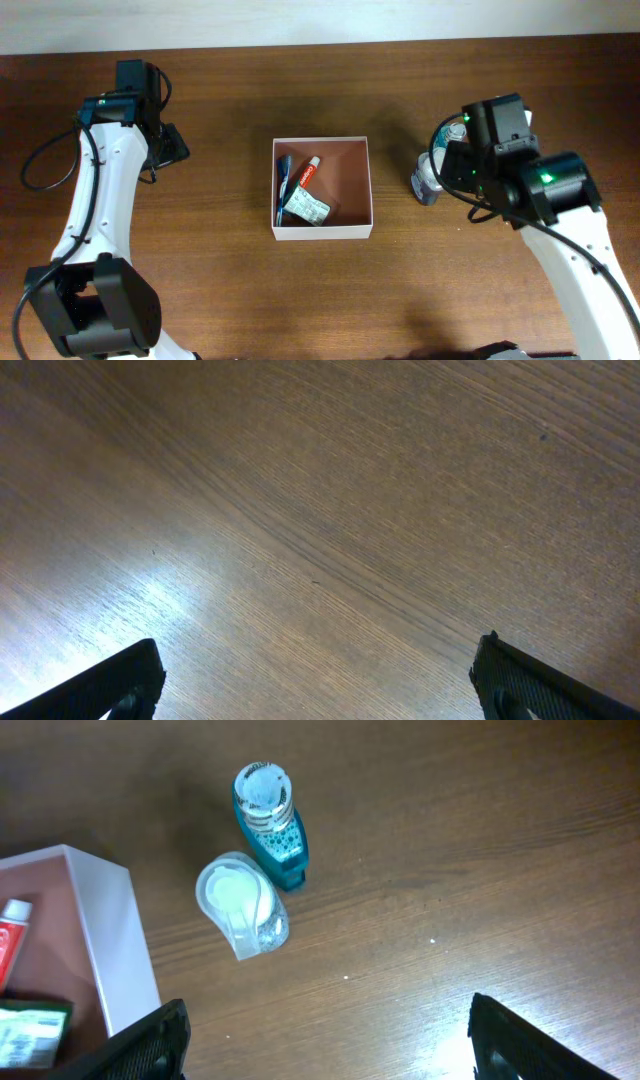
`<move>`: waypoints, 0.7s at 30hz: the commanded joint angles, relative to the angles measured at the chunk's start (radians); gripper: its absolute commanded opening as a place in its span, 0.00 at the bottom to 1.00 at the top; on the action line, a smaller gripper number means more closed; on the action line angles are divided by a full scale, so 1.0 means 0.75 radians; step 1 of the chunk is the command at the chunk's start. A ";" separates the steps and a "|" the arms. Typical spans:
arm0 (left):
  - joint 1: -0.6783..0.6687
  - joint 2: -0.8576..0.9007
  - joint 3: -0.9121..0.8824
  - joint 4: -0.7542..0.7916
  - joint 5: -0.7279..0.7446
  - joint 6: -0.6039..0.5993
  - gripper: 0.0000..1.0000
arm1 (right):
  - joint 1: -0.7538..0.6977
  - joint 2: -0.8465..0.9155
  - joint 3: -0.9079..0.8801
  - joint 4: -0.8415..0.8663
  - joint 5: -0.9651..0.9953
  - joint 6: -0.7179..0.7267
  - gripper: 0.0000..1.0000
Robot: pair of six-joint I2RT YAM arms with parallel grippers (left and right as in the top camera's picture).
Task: Pack container
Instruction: 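Lift the right gripper and move it right over the clear bottle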
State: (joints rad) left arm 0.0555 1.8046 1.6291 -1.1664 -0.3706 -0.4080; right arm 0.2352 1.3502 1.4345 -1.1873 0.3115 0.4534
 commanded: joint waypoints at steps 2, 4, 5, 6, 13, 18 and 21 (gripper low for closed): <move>0.002 -0.006 0.011 -0.002 0.003 0.007 0.99 | -0.010 0.087 0.020 0.001 -0.028 -0.052 0.83; 0.002 -0.006 0.011 -0.002 0.003 0.006 0.99 | -0.010 0.127 0.020 0.004 -0.069 -0.112 0.83; 0.002 -0.006 0.011 -0.002 0.003 0.006 1.00 | -0.010 0.144 0.020 0.009 -0.099 -0.150 0.83; 0.002 -0.006 0.011 -0.002 0.003 0.006 0.99 | -0.010 0.162 0.020 0.014 -0.129 -0.187 0.83; 0.002 -0.006 0.011 -0.002 0.003 0.006 0.99 | -0.010 0.248 0.020 0.032 -0.171 -0.286 0.82; 0.002 -0.006 0.011 -0.002 0.003 0.006 0.99 | -0.010 0.271 0.019 0.055 -0.186 -0.322 0.80; 0.002 -0.006 0.011 -0.002 0.003 0.007 0.99 | -0.010 0.276 0.017 0.069 -0.215 -0.376 0.81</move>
State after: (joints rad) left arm 0.0555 1.8046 1.6291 -1.1664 -0.3706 -0.4080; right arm 0.2352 1.5448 1.4345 -1.1419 0.1787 0.2249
